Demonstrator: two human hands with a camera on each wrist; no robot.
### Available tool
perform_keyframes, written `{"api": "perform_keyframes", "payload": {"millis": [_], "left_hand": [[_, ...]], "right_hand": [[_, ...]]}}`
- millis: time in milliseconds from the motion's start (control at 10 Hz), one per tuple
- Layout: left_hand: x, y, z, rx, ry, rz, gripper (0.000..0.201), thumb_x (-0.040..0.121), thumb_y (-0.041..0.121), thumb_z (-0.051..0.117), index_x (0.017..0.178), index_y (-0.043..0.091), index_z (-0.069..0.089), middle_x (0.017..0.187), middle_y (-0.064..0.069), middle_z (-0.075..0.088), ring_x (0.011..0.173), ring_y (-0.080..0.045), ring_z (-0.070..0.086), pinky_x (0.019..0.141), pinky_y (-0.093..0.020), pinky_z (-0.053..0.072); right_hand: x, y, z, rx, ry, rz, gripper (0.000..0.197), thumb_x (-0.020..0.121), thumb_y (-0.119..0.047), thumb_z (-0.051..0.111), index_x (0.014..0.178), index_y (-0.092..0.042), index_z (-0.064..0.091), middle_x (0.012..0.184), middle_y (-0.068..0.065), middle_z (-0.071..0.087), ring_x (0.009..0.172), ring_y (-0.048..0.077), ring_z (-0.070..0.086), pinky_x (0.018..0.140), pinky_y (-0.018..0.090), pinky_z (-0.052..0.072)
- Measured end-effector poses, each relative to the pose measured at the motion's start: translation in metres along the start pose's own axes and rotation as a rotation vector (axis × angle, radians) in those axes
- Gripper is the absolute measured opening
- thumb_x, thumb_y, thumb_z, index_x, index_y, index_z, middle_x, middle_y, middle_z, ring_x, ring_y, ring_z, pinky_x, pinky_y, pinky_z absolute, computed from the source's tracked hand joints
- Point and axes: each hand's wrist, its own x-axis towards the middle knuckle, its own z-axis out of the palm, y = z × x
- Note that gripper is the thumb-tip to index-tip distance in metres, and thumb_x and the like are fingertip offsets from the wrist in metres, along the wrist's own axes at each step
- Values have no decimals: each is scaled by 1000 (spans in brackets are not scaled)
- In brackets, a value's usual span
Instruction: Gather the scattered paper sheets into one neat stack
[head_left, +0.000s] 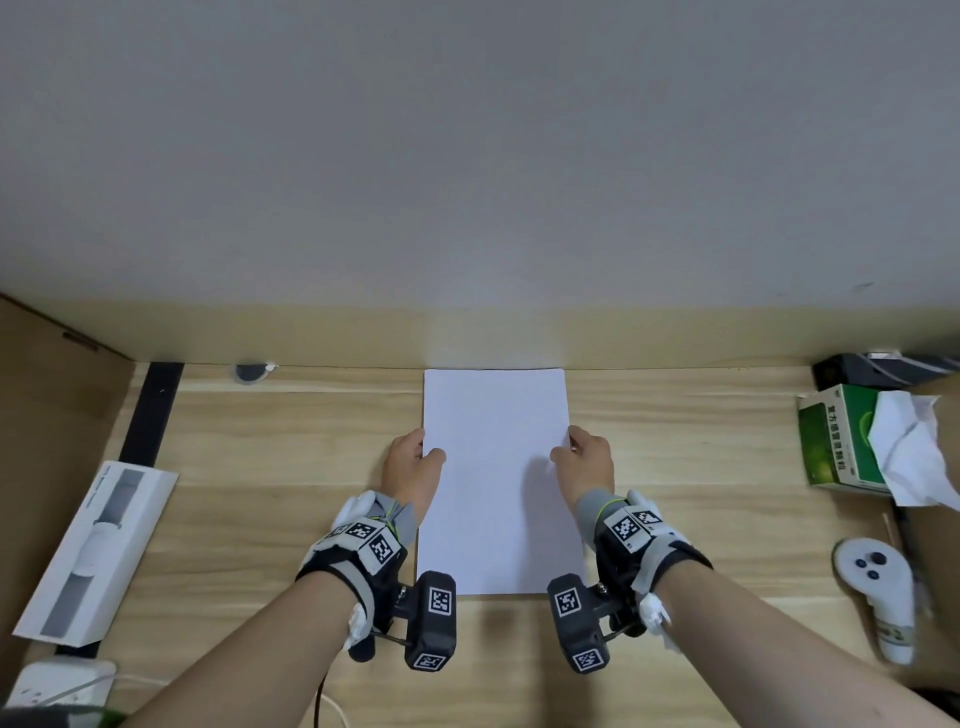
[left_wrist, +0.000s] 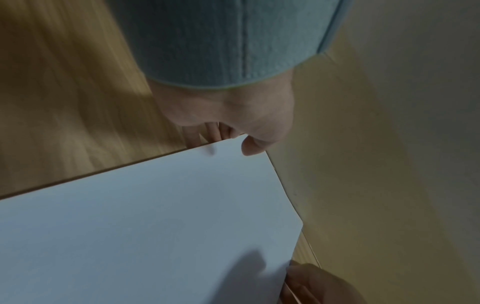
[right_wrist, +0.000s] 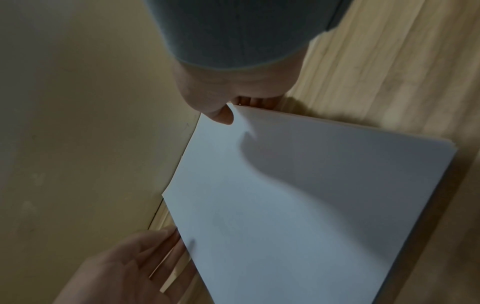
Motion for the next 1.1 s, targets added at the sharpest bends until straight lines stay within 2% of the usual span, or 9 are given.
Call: {"api": "perform_keyframes", "payload": {"millis": [100, 200, 400, 600, 700, 800, 900, 1000, 1100], "left_hand": [[0, -1, 2, 0, 31, -19, 24, 61, 22, 43, 76, 8, 55, 76, -7, 53, 68, -16, 44, 65, -30, 32], [0, 0, 4, -20, 39, -41, 31, 60, 25, 44, 80, 6, 57, 78, -4, 55, 69, -17, 46, 66, -30, 33], [-5, 9, 5, -81, 56, -70, 15, 67, 19, 48, 80, 26, 51, 87, -2, 56, 77, -17, 49, 72, -32, 39], [-11, 15, 4, -79, 56, -64, 18, 72, 12, 46, 74, 30, 46, 88, 2, 52, 80, -16, 46, 74, -32, 39], [-14, 20, 0, -72, 98, -91, 25, 83, 4, 48, 90, 26, 57, 94, 6, 57, 91, -23, 54, 82, -31, 42], [-27, 19, -8, -51, 118, -100, 43, 88, 8, 49, 130, 16, 53, 133, 0, 54, 121, -22, 52, 94, -29, 39], [-43, 21, -14, -40, 122, -112, 48, 90, 9, 47, 137, 16, 48, 143, 0, 48, 128, -20, 49, 92, -27, 37], [-63, 20, -24, -25, 143, -56, 46, 90, 10, 48, 135, 16, 49, 141, 0, 50, 124, -21, 52, 93, -27, 39], [-70, 16, -30, -7, 178, -33, 44, 88, 11, 49, 131, 17, 53, 137, 0, 54, 118, -23, 56, 100, -34, 45]], "right_hand": [[2, 0, 1, 4, 3, 17, 22, 64, -13, 43, 50, -31, 44, 86, 1, 34, 69, 22, 30, 52, 27, 23], [1, -2, 1, 16, 1, 33, 25, 68, -11, 45, 53, -27, 35, 83, 0, 32, 70, 22, 29, 52, 27, 22], [0, -3, -1, 46, 16, 25, 27, 68, -8, 44, 49, -26, 37, 78, -3, 30, 61, 20, 27, 51, 27, 21], [1, -3, -3, 43, 6, 26, 20, 67, -8, 44, 55, -22, 36, 78, 1, 32, 59, 22, 25, 54, 28, 22], [-2, -4, -6, 51, -2, 56, 8, 73, -11, 48, 73, -19, 51, 93, 8, 47, 68, 26, 40, 62, 29, 34], [-10, -2, -12, 124, 9, 84, 46, 87, -11, 53, 132, -15, 56, 132, 5, 53, 114, 29, 56, 91, 32, 41], [-24, -7, -18, 153, 22, 95, 53, 91, -10, 53, 144, -11, 47, 144, 6, 49, 128, 28, 50, 96, 31, 38], [-45, -9, -23, 197, 35, 54, 49, 92, -12, 54, 141, -11, 50, 141, 7, 53, 124, 28, 52, 99, 33, 39], [-61, -11, -28, 269, 31, 35, 39, 92, -11, 55, 130, -11, 58, 126, 7, 61, 108, 24, 55, 96, 32, 42]]}}
